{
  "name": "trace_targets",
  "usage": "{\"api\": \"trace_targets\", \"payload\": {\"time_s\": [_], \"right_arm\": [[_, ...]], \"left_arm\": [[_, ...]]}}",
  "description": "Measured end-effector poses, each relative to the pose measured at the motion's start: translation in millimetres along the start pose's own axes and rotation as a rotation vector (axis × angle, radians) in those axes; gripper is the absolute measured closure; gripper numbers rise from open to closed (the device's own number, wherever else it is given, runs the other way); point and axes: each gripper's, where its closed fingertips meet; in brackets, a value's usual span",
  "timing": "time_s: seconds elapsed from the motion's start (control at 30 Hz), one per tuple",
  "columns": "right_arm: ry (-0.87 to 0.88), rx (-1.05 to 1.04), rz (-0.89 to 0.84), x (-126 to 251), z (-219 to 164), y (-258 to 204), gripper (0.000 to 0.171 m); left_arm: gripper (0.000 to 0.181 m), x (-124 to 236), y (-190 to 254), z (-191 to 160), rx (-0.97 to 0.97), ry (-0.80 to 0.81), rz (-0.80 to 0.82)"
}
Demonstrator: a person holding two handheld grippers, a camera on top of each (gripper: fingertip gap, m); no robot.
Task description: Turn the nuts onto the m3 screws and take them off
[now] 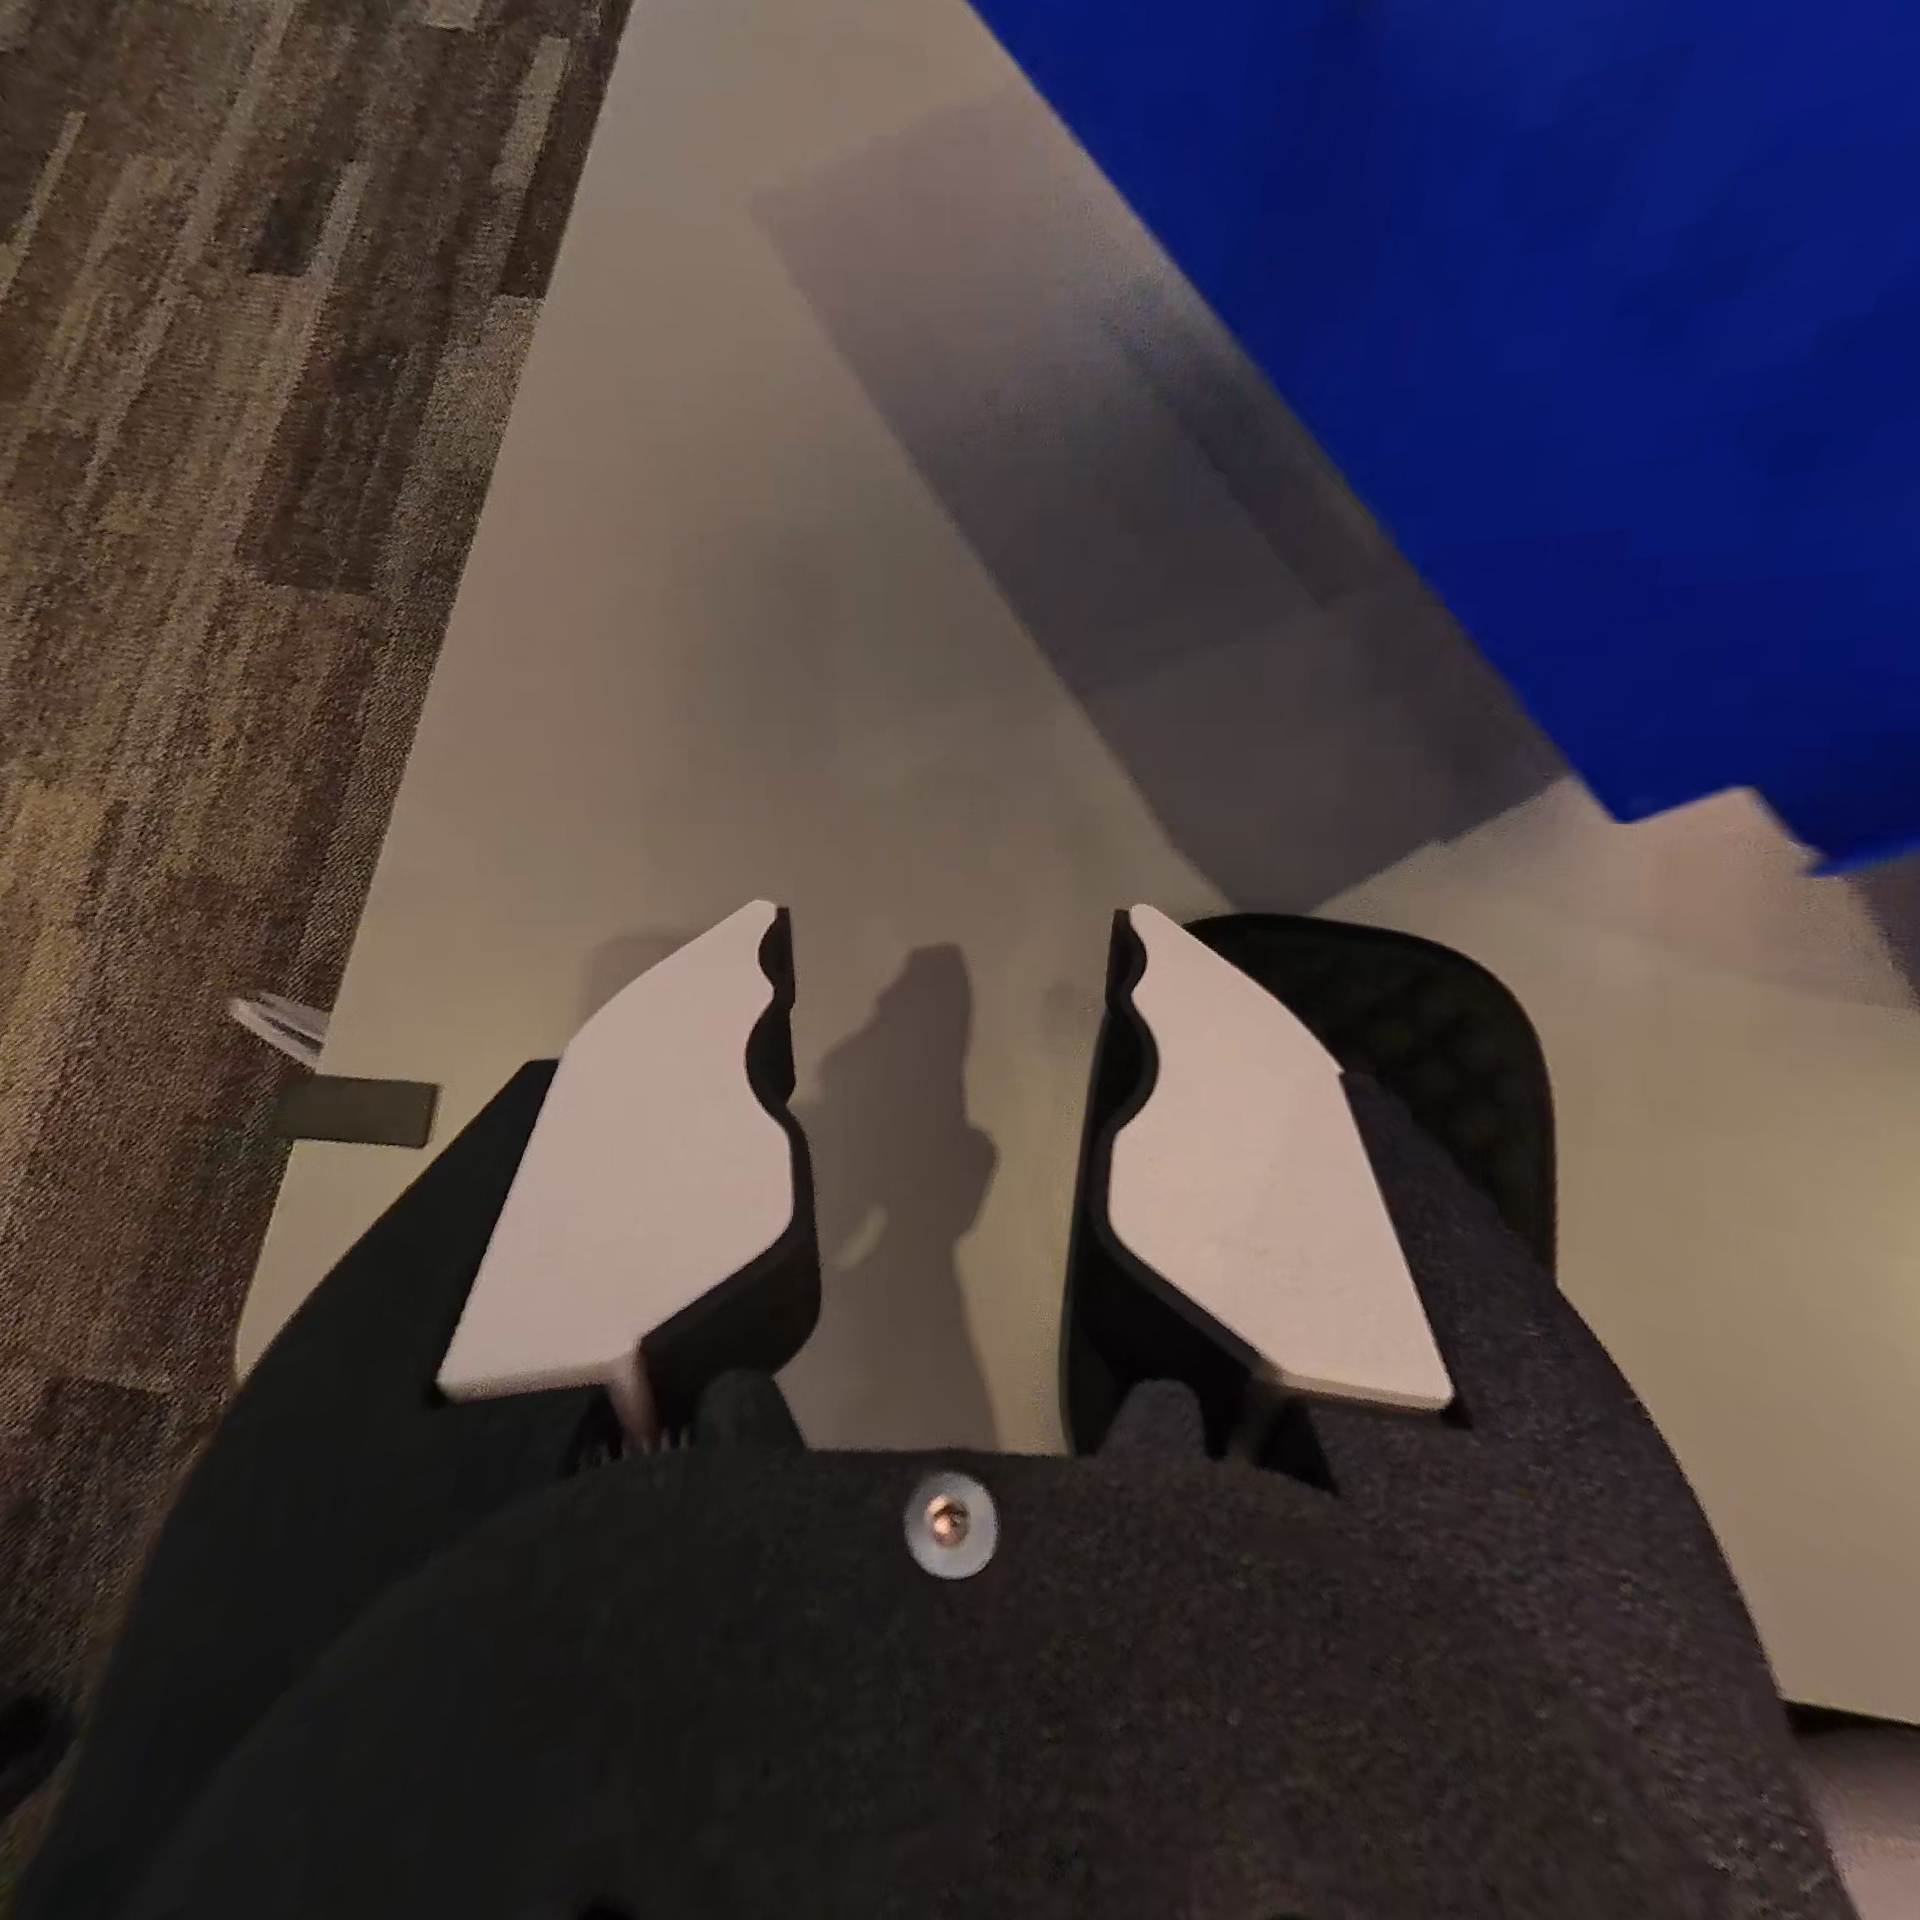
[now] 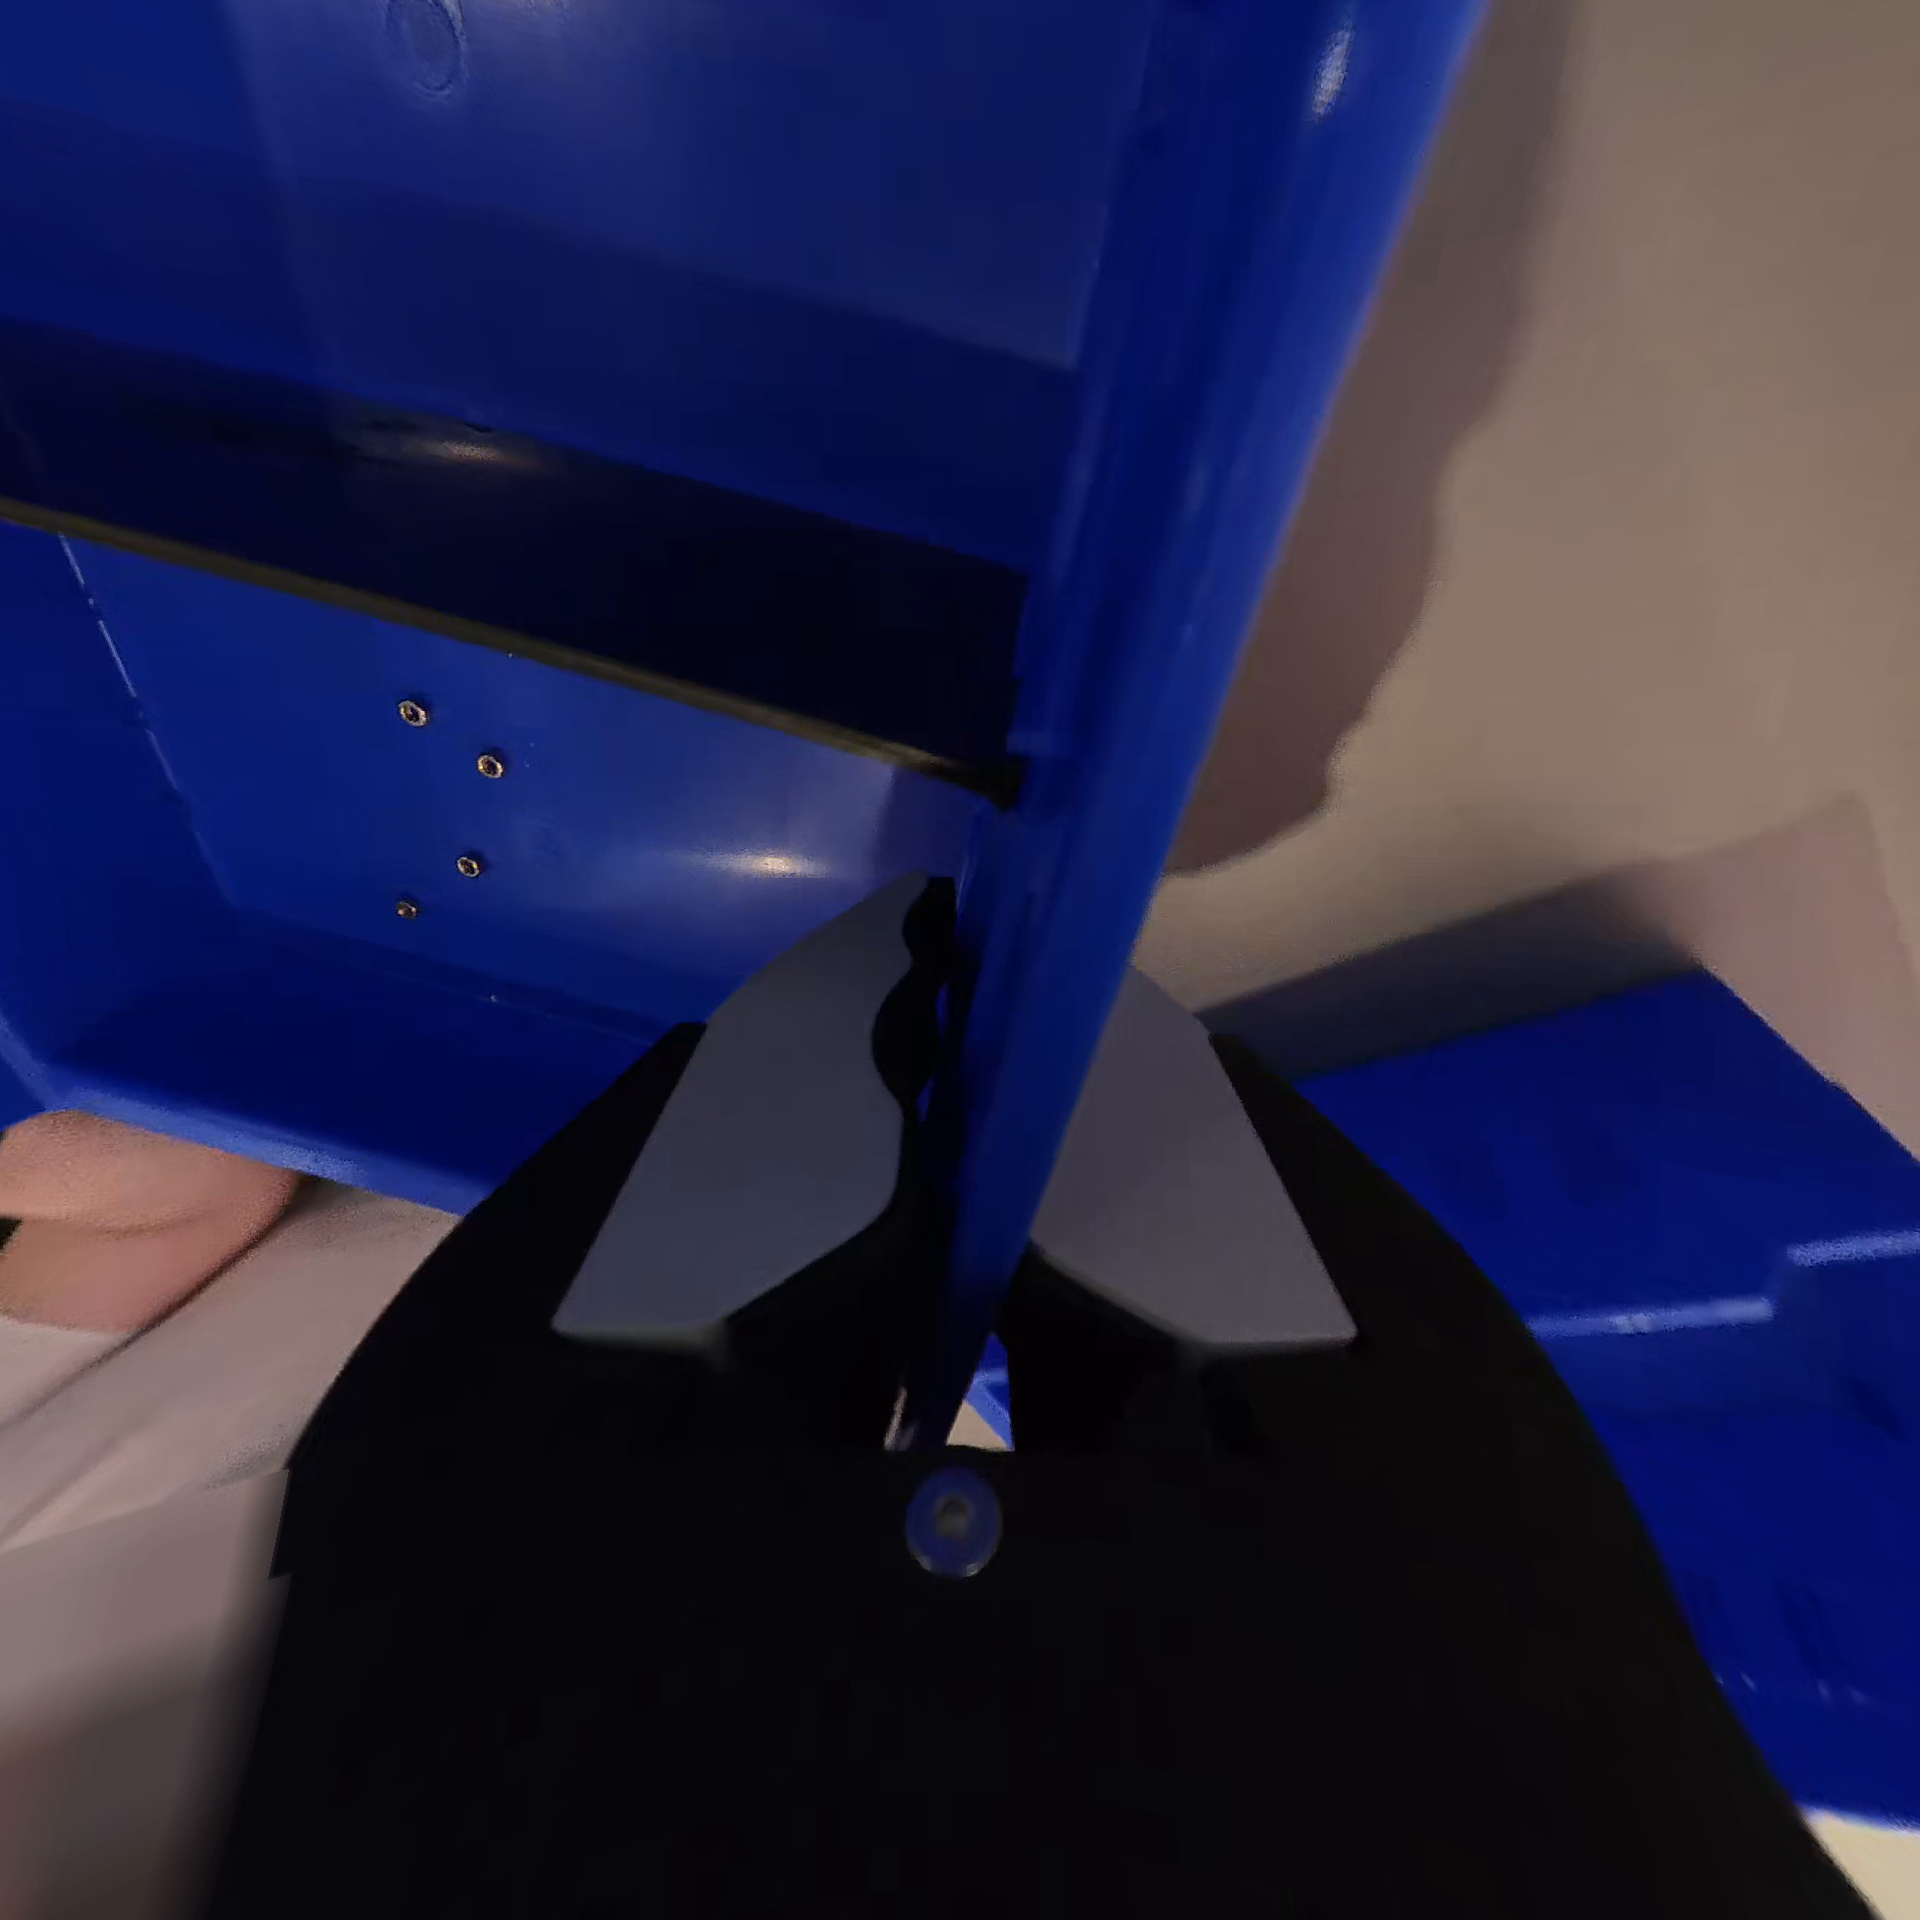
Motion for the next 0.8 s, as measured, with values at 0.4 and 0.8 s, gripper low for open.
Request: {"api": "trace_targets", "payload": {"time_s": [0.4, 0.8], "right_arm": [[-0.054, -0.113, -0.035, -65, 27, -11, 0.167], [0.085, -0.139, -0.09, -69, 44, -14, 0.158]], "left_arm": [[0.123, 2, -7, -8, -0.001, -0.021, 0.032], [0.12, -10, 17, 5, 0.027, 0.029, -0.075]]}}
Point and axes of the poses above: each gripper's, where its closed fingertips meet, x back along the fingers, z out of its top, y = z × x across the jaws, and after that the axes turned 6 degrees about -z, right-handed
